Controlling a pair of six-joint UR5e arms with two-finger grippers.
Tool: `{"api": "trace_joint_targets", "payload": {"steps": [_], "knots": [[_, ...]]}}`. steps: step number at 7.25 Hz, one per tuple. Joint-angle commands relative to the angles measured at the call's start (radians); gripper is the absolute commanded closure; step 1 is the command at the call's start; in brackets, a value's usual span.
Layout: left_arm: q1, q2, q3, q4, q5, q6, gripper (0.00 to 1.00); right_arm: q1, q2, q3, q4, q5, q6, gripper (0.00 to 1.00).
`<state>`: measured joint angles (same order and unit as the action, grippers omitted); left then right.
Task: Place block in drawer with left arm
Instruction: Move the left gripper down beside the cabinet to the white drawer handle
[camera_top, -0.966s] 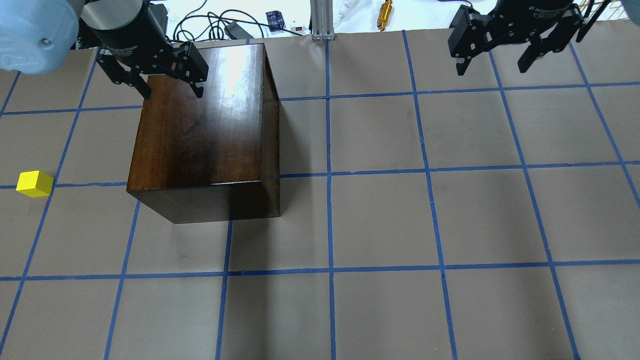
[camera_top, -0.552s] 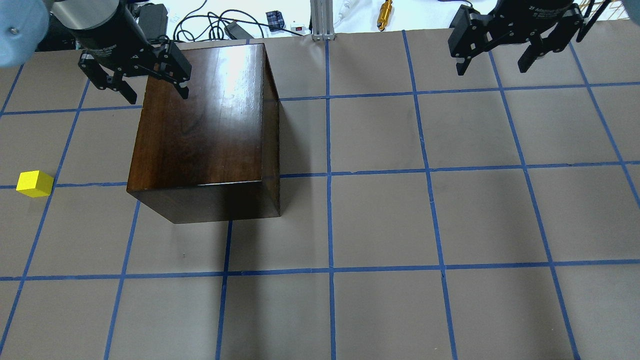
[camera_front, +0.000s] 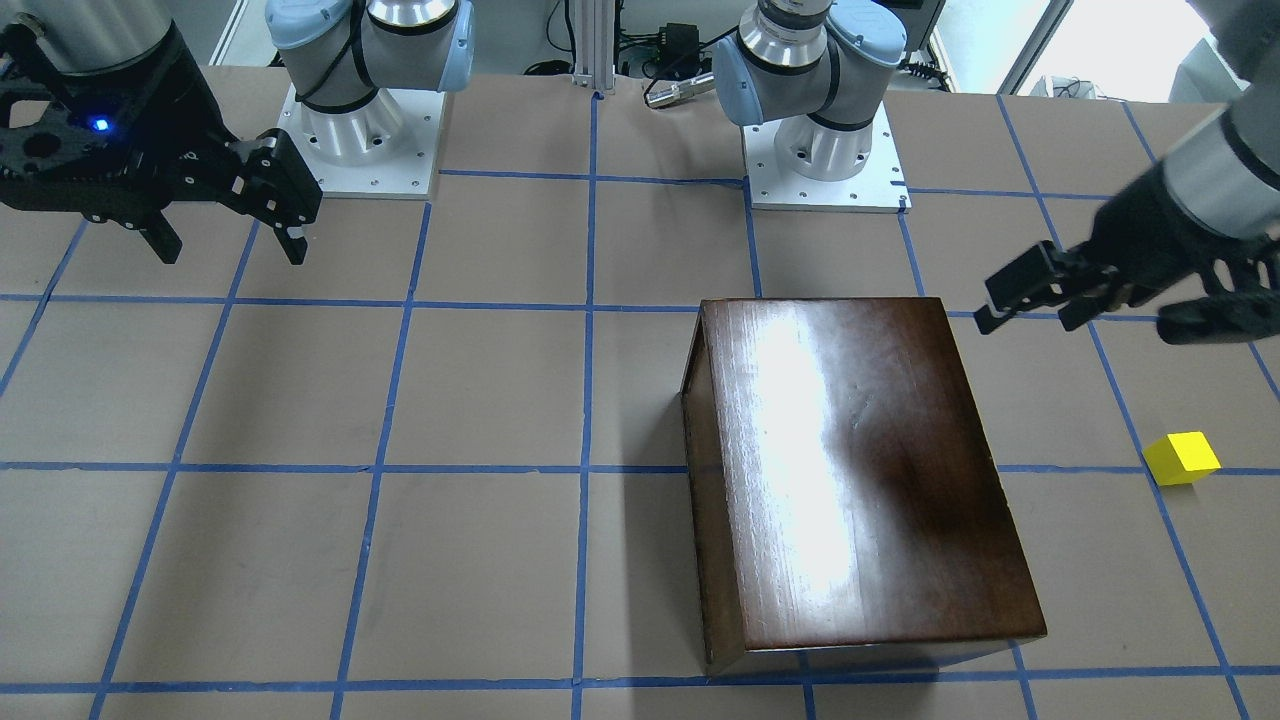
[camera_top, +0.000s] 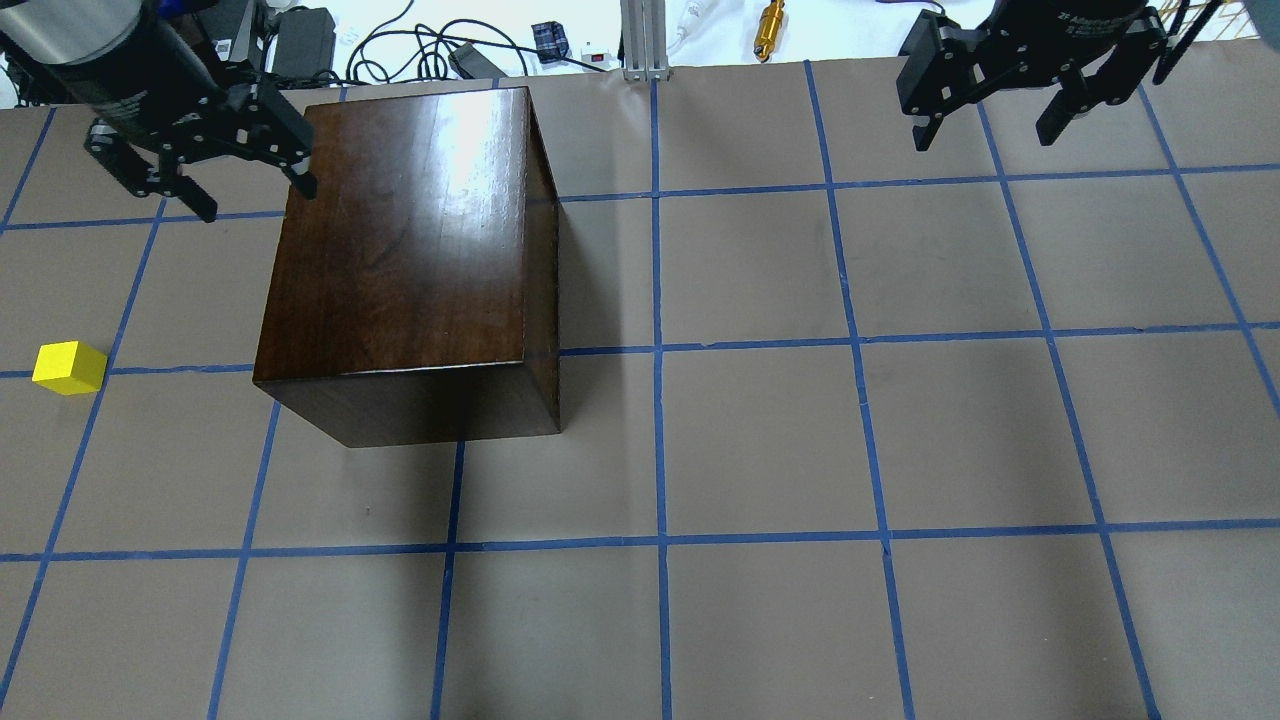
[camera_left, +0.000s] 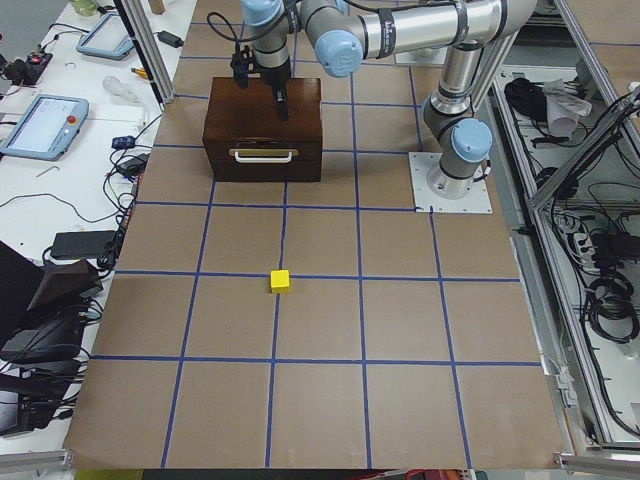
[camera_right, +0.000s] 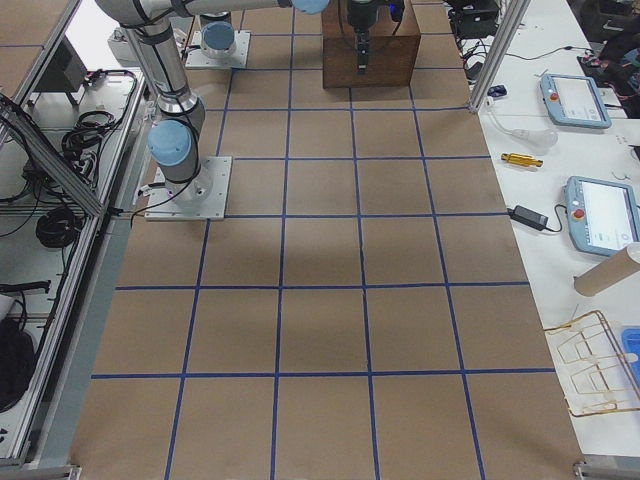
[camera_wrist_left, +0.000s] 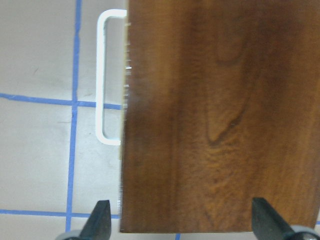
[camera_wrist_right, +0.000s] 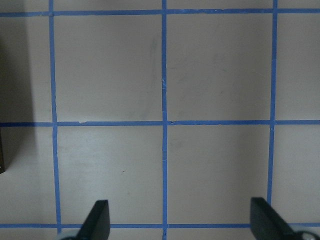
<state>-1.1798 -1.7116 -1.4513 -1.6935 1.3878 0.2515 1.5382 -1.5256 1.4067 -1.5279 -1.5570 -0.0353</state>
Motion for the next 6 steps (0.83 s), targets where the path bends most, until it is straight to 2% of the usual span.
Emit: {"api": "trace_joint_targets", "payload": {"steps": [1, 4, 6], "knots": [[0.139, -0.058, -0.032, 0.004, -0.103, 0.178, 0.00, 0.000, -0.001, 0.000, 0.000, 0.000, 0.000, 0.00], [0.155, -0.161, -0.035, 0.102, -0.179, 0.207, 0.00, 0.000, 0.001, 0.000, 0.000, 0.000, 0.000, 0.00], [0.154, -0.213, -0.070, 0.208, -0.181, 0.207, 0.00, 0.000, 0.001, 0.000, 0.000, 0.000, 0.000, 0.00]]}}
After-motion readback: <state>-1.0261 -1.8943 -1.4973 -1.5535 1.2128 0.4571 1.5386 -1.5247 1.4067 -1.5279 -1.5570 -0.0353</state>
